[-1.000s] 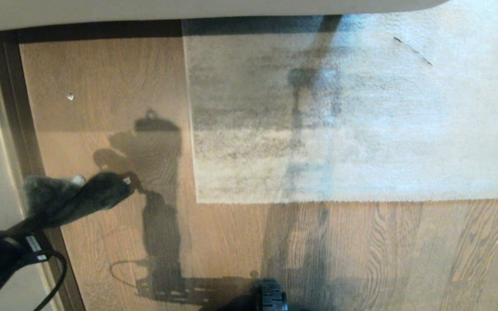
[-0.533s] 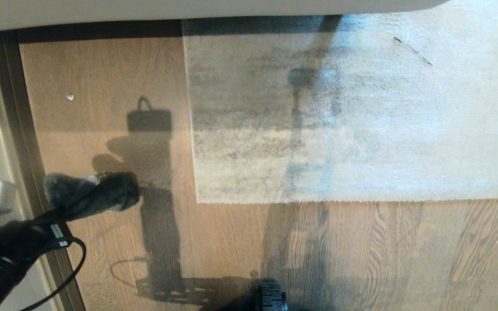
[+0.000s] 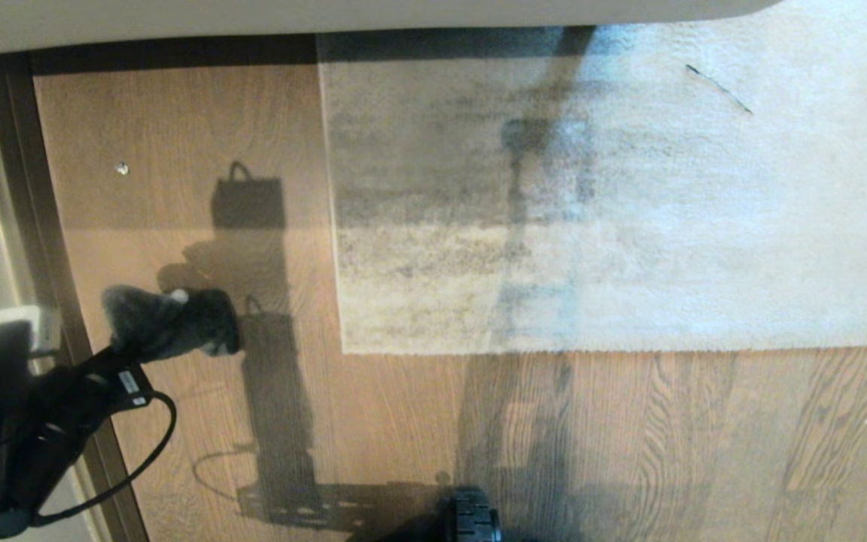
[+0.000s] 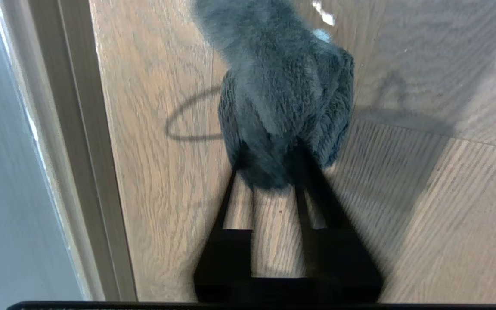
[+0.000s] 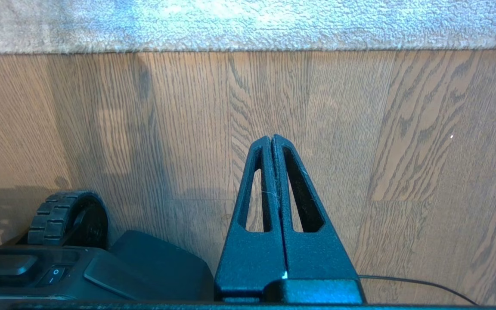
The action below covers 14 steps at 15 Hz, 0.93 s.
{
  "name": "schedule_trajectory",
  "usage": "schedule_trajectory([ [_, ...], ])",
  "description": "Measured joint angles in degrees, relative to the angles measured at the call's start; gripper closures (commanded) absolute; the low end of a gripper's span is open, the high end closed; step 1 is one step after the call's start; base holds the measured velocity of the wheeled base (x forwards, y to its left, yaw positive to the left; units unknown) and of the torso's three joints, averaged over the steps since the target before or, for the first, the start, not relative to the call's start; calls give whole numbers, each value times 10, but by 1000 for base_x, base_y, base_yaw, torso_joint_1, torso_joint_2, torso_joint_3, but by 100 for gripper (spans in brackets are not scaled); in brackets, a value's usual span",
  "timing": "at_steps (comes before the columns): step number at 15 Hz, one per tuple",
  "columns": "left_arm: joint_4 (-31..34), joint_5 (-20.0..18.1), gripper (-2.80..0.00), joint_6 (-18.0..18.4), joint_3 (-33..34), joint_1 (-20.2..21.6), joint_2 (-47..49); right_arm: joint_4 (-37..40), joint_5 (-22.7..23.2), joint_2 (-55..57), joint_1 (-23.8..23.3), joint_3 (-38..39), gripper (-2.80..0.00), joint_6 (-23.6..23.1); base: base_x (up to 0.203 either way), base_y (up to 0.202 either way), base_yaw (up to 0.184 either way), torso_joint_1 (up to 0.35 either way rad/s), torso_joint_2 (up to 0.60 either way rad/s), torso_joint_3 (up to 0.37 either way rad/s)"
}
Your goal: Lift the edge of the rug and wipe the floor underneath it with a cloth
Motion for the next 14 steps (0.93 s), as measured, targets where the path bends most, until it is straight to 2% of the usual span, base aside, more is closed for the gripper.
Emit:
schedule_trajectory([
  [7,-1,-1,-280,0,5,-5,19,0,0,0,0,0,0,0,0,0,0,0,0,0],
  [14,-1,3,-280,-1,49,-7,-47,0,0,0,0,0,0,0,0,0,0,0,0,0],
])
